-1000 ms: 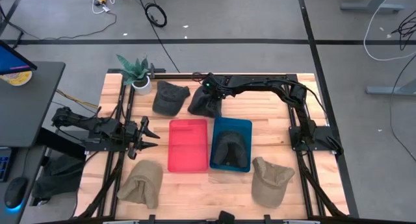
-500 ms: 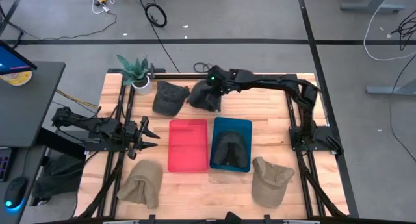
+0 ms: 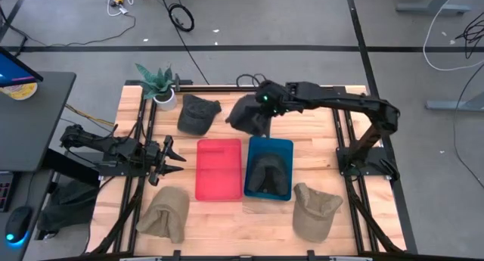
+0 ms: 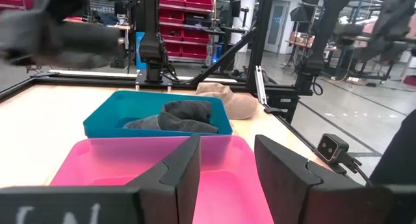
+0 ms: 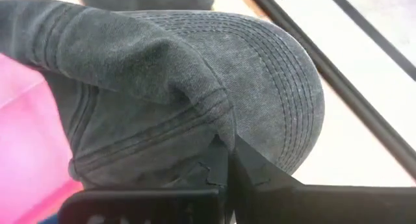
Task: Pick & Place hat
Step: Put the right black cap into the blue bin
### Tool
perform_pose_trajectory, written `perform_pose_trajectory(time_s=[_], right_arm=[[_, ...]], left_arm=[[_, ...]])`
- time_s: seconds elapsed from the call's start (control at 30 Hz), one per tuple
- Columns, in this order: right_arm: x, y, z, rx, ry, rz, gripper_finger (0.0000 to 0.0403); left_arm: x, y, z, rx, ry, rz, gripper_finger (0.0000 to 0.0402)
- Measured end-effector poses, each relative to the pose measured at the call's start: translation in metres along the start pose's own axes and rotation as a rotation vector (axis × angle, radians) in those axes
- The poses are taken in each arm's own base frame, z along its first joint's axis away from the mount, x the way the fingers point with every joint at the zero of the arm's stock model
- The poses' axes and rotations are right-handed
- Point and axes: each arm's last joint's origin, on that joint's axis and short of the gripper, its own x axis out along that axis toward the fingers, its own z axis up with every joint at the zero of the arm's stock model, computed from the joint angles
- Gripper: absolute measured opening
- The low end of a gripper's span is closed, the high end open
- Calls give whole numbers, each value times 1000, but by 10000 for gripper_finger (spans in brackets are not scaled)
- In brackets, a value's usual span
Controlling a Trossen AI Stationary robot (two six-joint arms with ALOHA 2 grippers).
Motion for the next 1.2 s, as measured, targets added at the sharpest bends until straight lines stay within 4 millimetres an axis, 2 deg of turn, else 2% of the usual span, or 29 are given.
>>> perform_pose_trajectory(time_s=[0.13, 0.37, 0.53, 0.67, 0.77, 0.93, 1.2], right_arm=[[-15, 23, -16, -41, 43, 12, 0], [-29, 61, -45, -129, 123, 26, 0], [-31, 81, -67, -147, 168, 38, 0], [-25, 93, -91, -162, 226, 24, 0], [-25, 99, -107, -167, 225, 22, 0], [-17, 99, -120, -136, 215, 21, 0], [7, 95, -140, -182, 225, 19, 0]], left_arm=[[0, 0, 0, 0, 0, 0, 149], [0, 0, 0, 0, 0, 0, 149], [0, 0, 0, 0, 0, 0, 149], [0, 0, 0, 0, 0, 0, 149], [0, 0, 0, 0, 0, 0, 149], [0, 0, 0, 0, 0, 0, 149], [0, 0, 0, 0, 0, 0, 149]])
